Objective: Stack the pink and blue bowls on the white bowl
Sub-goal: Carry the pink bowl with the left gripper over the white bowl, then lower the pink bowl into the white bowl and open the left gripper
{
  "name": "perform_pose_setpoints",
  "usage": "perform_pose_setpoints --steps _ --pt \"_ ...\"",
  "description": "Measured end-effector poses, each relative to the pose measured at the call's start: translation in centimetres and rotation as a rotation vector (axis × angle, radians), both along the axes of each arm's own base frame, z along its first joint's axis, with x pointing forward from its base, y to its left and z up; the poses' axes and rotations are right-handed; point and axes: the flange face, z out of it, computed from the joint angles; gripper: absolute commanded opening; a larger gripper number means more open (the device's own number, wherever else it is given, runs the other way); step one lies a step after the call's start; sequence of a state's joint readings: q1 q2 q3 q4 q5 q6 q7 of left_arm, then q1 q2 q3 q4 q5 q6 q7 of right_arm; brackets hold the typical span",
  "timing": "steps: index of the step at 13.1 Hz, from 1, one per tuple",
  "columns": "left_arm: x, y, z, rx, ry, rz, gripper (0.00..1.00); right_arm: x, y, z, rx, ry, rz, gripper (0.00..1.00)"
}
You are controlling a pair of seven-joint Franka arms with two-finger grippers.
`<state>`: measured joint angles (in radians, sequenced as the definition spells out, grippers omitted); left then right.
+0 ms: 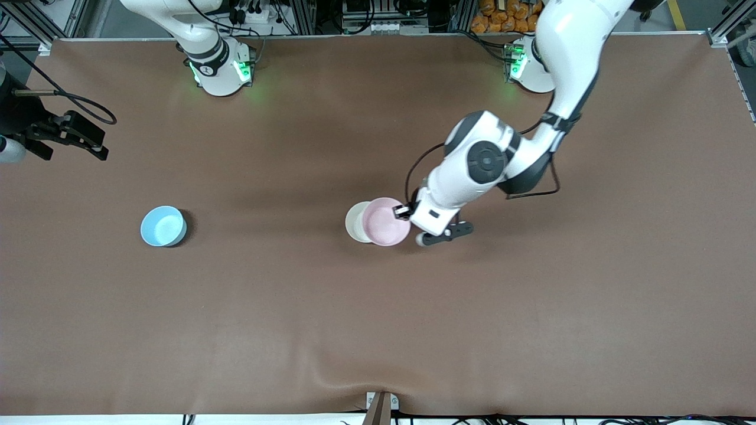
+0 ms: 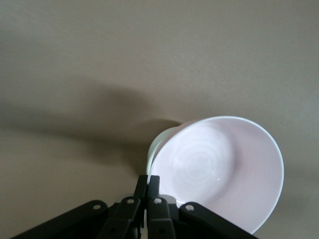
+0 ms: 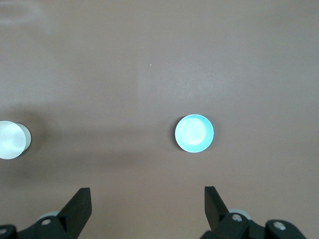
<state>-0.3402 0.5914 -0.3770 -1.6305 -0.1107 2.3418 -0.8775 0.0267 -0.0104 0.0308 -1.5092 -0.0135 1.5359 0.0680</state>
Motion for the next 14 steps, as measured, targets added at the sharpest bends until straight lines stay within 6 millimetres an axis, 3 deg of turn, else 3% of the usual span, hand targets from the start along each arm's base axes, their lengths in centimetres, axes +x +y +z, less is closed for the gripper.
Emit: perform_pose_setpoints --steps 2,5,14 --pt "-0.8 -1.8 -2.1 0.011 -0.025 -0.013 0.00 0.0 0.0 0.0 0.000 0.000 0.000 1.00" --pt "-1.4 -2.7 -4.1 0.020 -0.035 -0.033 0.00 0.0 0.0 0.0 0.000 0.000 0.000 1.00" --pt "-3.2 -4.5 -5.6 0.046 -0.032 -0.075 0.00 0.0 0.0 0.0 0.000 0.000 0.000 1.00"
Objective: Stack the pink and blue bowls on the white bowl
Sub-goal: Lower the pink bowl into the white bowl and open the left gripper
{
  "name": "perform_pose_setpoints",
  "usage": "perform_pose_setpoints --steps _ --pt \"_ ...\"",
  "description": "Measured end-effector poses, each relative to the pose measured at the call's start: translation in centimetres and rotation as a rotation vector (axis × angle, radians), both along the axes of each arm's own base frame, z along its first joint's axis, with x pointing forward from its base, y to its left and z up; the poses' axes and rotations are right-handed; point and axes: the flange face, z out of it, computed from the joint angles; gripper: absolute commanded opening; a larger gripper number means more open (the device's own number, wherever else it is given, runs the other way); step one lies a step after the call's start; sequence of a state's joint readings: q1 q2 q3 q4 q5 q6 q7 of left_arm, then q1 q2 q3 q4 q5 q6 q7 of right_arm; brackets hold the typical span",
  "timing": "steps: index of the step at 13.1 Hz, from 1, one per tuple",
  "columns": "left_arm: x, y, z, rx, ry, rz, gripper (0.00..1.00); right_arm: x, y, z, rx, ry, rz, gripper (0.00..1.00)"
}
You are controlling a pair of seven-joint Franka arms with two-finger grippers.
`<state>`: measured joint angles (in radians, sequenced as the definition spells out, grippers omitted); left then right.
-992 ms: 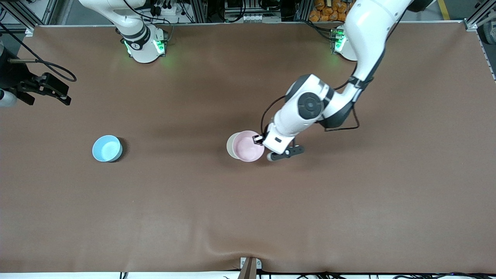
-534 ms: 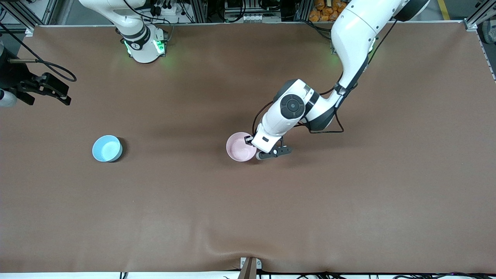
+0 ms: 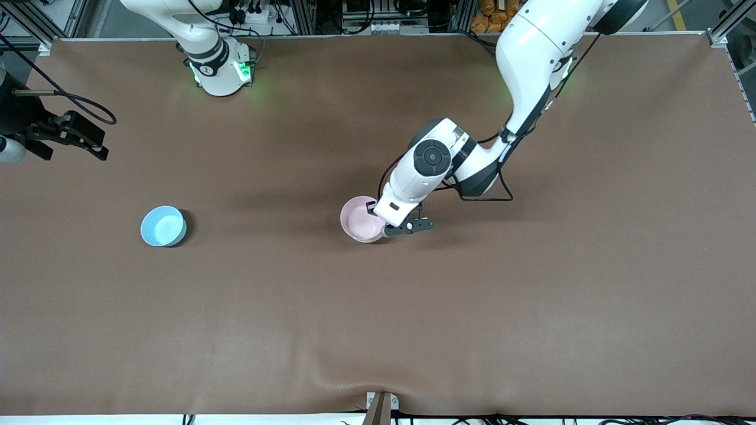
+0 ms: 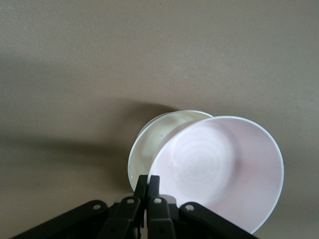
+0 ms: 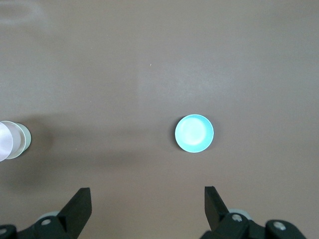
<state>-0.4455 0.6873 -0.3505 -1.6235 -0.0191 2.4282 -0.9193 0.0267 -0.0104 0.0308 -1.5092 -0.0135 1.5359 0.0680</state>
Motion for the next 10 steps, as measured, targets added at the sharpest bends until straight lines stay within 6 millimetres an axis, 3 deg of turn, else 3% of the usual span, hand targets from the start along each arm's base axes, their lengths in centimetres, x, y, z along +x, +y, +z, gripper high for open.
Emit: perform_pose_setpoints --steps 10 --pt "-0.37 0.23 -0.94 0.014 0.014 0.001 0.00 0.02 0.00 -0.03 0.000 0.001 0.000 1.00"
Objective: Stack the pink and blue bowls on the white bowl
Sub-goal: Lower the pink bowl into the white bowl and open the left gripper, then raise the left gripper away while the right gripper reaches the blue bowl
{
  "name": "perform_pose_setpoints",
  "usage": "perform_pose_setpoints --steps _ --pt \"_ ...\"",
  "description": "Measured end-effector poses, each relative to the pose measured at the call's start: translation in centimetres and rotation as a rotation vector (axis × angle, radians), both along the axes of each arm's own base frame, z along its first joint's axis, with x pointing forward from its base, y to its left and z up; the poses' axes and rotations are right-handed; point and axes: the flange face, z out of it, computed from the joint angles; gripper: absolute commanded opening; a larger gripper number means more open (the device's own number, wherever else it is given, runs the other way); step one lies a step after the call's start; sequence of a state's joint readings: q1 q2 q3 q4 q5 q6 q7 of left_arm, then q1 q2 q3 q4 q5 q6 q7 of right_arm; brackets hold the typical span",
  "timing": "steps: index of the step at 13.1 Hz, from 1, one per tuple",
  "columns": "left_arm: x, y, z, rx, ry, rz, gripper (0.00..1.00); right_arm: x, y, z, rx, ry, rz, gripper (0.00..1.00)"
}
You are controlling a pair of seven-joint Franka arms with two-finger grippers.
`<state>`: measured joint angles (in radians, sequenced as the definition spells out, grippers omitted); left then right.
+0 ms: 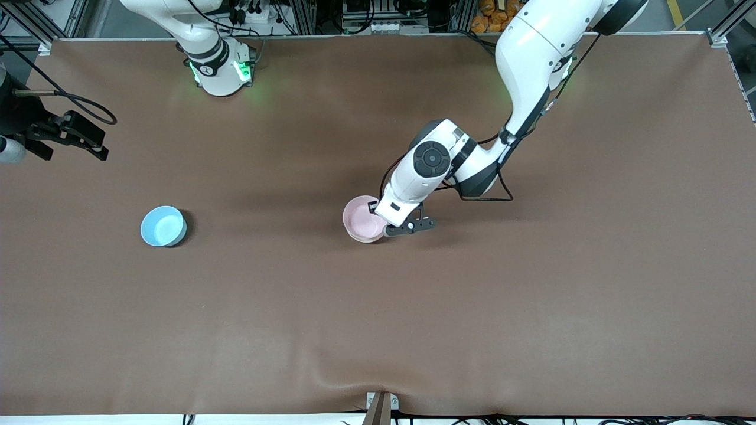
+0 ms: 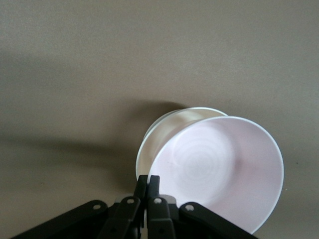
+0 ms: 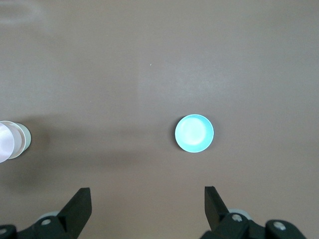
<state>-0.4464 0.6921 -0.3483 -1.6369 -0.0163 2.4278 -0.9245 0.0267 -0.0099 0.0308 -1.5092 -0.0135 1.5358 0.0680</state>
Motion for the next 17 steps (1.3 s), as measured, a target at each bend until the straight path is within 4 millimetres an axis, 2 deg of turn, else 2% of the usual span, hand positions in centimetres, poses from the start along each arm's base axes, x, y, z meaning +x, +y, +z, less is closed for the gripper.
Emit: perform_pose_setpoints --steps 2,3,4,5,9,11,13,15,17 --pt "-0.2 -0.1 -0.4 0.004 0.010 0.015 0.03 0.0 0.0 0.0 0.000 0.001 0.000 1.00" --pt "-0.4 -0.3 -0.6 0.005 0.014 0.015 0.29 0.0 0.0 -0.1 0.000 0.001 0.000 1.00" --pt "-0.6 -0.5 -0.7 0.007 0.017 0.016 0.69 0.1 0.0 -0.1 0.000 0.002 0.000 1.00" --pt "-0.7 -0.6 -0.8 0.008 0.021 0.026 1.00 0.1 0.0 -0.1 0.000 0.002 0.000 1.00" --pt "-0.2 -0.5 -0.2 0.020 -0.001 0.051 1.00 0.1 0.0 -0.2 0.000 0.003 0.000 1.00" --pt "1.0 0.5 2.0 0.032 -0.006 0.065 1.00 0.1 0.0 -0.2 0.000 0.003 0.000 1.00" --pt "3.3 3.7 7.3 0.073 -0.004 0.099 1.00 0.2 0.0 -0.4 0.000 0.008 0.000 1.00" --pt "5.2 8.8 14.5 0.112 -0.021 0.156 1.00 0.7 -0.2 -1.3 -0.001 0.025 -0.003 1.00" --pt "6.4 14.0 20.9 0.130 -0.060 0.212 1.00 1.6 -0.9 -3.0 -0.005 0.054 -0.017 1.00"
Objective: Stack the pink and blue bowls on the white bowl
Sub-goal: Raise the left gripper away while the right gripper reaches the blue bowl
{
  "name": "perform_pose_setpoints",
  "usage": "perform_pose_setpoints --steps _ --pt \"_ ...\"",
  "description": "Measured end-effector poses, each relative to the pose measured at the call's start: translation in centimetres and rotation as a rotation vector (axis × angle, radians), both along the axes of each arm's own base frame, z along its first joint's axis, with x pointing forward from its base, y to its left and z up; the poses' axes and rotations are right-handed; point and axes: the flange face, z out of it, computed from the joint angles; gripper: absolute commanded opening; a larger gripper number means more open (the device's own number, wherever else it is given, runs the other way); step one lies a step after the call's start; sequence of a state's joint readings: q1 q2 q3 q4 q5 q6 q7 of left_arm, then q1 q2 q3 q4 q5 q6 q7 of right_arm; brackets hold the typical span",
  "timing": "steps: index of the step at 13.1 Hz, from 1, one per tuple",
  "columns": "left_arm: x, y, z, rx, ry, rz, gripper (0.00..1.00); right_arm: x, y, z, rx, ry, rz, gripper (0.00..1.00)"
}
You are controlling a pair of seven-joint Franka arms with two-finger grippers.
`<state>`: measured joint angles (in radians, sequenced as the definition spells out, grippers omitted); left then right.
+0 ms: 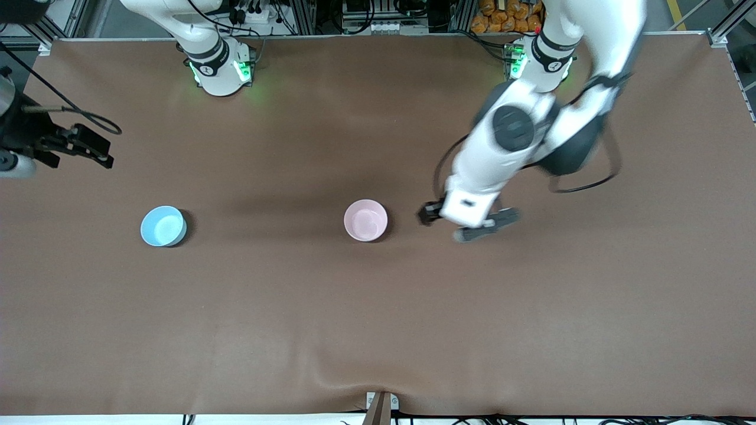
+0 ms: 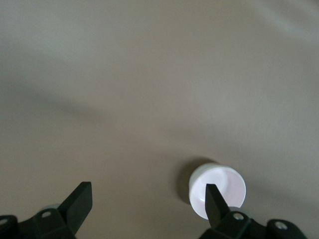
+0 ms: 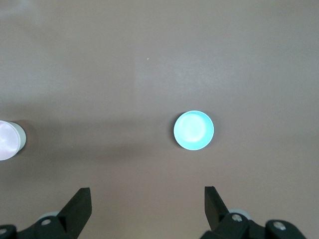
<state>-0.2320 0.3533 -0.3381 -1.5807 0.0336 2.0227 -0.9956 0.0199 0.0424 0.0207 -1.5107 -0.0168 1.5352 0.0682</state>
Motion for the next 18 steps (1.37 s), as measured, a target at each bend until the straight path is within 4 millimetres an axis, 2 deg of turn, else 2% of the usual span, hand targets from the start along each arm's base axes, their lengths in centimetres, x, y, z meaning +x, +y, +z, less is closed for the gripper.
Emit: perform_pose_setpoints --steps 2,4,7,9,11,13,14,15,16,18 --pt "0.4 4.6 4.6 0.020 -0.025 0.048 1.00 1.3 -2.0 -2.6 -0.003 0.044 -0.035 1.00" --pt "0.3 8.3 7.7 0.043 -0.033 0.080 1.00 2.3 -4.4 -4.9 -0.004 0.083 -0.065 1.00" --pt "-0.1 14.3 12.3 0.070 -0.069 0.101 1.00 2.6 -8.4 -7.7 0.000 0.101 -0.094 1.00" --pt "-0.6 18.3 14.7 0.093 -0.081 0.099 1.00 2.4 -10.8 -10.8 0.006 0.113 -0.089 1.00" --pt "-1.0 21.5 16.0 0.115 -0.069 0.096 1.00 2.1 -12.9 -15.4 0.013 0.108 -0.040 1.00" --pt "-1.2 24.2 16.4 0.132 -0.044 0.067 1.00 1.1 -15.3 -20.8 0.020 0.100 -0.013 1.00" --pt "-1.2 25.4 16.5 0.138 -0.036 0.043 1.00 0.7 -15.8 -23.4 0.018 0.087 -0.009 1.00" --pt "-1.1 26.7 16.5 0.143 -0.030 0.017 1.00 0.3 -15.9 -25.8 0.015 0.070 -0.007 1.00" --pt "-1.1 27.8 16.5 0.147 -0.023 -0.005 1.00 -0.2 -15.7 -28.2 0.012 0.052 0.006 0.94" --pt "-1.1 29.8 16.3 0.153 -0.007 -0.051 1.00 -1.1 -15.7 -32.6 0.011 0.035 0.061 0.89"
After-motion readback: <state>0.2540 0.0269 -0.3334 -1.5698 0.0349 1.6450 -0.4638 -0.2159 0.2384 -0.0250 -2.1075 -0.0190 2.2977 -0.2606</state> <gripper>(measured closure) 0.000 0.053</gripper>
